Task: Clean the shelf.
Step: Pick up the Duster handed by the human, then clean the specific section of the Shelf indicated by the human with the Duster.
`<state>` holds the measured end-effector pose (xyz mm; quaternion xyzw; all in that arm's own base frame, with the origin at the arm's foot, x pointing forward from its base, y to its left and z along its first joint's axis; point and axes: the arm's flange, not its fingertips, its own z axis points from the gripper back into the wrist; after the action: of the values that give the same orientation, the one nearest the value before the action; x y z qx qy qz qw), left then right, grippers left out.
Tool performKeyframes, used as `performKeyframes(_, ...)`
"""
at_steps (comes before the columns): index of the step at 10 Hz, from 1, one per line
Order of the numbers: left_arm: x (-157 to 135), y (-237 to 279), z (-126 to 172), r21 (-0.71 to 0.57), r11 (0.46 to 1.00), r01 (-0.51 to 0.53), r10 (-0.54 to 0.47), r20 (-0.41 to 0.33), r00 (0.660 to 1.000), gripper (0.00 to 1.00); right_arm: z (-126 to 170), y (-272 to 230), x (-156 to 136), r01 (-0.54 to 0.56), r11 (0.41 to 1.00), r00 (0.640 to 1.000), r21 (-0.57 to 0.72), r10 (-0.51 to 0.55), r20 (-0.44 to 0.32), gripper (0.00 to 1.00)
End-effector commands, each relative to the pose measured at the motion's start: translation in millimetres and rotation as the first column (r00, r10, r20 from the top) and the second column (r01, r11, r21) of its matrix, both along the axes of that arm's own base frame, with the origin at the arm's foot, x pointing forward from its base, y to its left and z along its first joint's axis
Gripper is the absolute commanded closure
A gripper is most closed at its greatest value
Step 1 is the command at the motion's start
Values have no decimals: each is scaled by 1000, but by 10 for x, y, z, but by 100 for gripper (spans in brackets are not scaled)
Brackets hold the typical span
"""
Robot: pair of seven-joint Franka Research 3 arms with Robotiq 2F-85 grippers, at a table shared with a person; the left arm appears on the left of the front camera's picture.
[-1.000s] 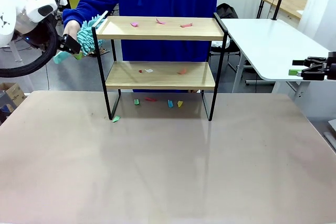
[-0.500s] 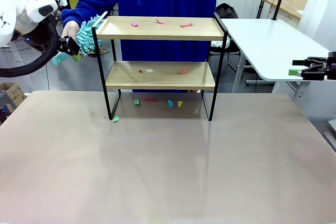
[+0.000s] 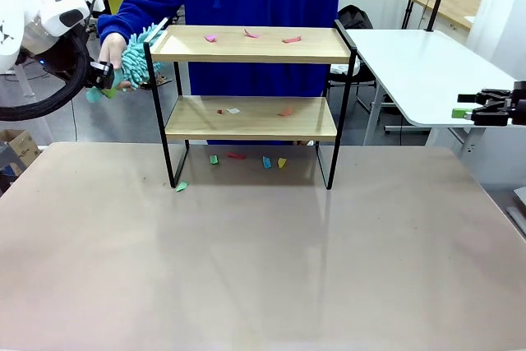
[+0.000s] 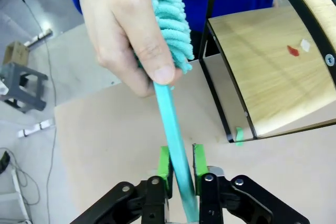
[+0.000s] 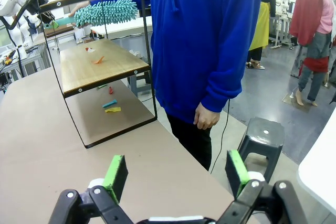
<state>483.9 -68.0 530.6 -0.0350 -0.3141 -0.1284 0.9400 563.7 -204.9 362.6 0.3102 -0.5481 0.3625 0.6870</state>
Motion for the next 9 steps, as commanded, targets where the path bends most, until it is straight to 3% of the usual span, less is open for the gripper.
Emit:
performKeyframes(1,-23,-6,66,13,999,-43,43,-19,999,100,23,18,9,-3,1000,1000,1,3,5,0)
performKeyframes(6,12,63,63,-28,994,-109,108,-32,994,100,23,18,9,-3,1000,1000,1,3,5,0)
performKeyframes(7,-6,14,26,3,999,-38,38,-19,999,100,23,18,9,-3,1000,1000,1,3,5,0)
performKeyframes(9,-6,14,26,3,999,-38,38,-19,999,100,23,18,9,-3,1000,1000,1,3,5,0)
